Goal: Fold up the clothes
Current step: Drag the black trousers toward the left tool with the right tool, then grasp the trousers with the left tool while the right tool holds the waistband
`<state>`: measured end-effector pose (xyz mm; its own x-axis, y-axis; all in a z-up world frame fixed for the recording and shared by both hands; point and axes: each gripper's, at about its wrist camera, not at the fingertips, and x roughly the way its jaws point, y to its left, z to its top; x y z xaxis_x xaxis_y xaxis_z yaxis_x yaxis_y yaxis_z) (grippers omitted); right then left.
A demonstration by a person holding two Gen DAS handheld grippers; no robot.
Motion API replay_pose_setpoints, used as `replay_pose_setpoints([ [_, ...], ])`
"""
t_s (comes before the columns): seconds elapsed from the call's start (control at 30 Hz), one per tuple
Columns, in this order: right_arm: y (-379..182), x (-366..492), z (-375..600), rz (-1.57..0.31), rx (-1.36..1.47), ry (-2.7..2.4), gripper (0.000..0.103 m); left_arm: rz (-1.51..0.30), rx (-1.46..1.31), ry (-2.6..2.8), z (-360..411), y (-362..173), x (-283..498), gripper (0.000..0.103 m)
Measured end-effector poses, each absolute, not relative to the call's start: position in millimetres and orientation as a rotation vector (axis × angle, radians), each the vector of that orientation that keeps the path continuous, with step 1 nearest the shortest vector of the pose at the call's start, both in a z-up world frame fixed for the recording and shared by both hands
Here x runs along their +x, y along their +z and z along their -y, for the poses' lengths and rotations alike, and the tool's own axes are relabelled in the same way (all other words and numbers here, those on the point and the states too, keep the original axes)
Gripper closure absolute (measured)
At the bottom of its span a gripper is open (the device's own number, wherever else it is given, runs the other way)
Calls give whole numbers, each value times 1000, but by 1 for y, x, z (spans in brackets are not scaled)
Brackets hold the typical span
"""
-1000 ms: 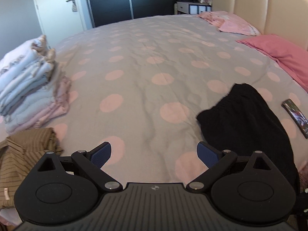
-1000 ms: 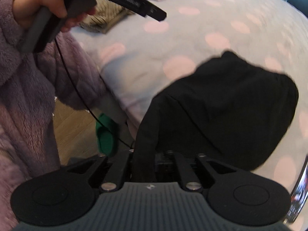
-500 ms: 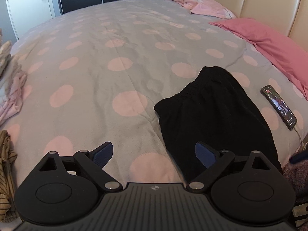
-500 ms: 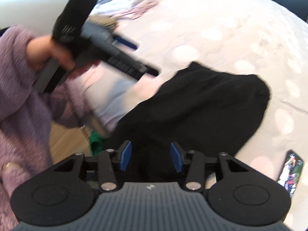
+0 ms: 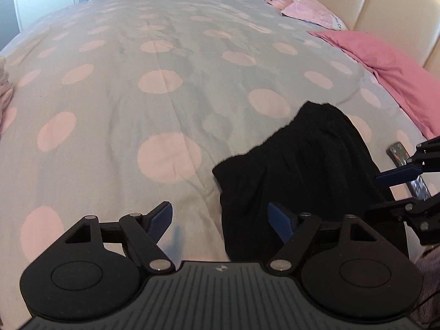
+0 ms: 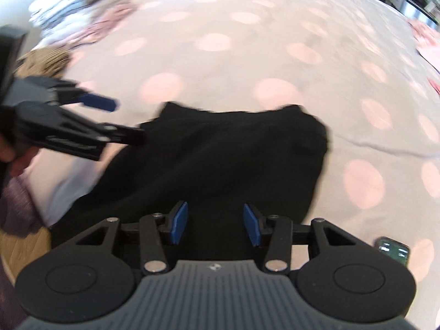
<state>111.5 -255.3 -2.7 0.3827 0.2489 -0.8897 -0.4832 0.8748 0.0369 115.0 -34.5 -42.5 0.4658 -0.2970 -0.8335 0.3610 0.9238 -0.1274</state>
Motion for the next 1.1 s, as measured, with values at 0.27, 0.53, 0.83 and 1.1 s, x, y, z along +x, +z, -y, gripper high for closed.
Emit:
replay_pose_setpoints([
  [0.27, -19, 137, 279, -1136, -182, 408, 52, -1007, 1, -433, 42, -60, 146, 57],
  [0.53, -28, 141, 290, -1153, -159, 367, 46, -969, -10, -457, 41, -41, 134, 93],
  [0.83, -42, 121, 253, -1197, -109, 472, 95, -959, -6, -464, 18, -11, 100, 99],
  [1.1, -35, 63, 205, -1239, -137, 693, 100, -964, 13, -446, 9, -13, 89, 58],
])
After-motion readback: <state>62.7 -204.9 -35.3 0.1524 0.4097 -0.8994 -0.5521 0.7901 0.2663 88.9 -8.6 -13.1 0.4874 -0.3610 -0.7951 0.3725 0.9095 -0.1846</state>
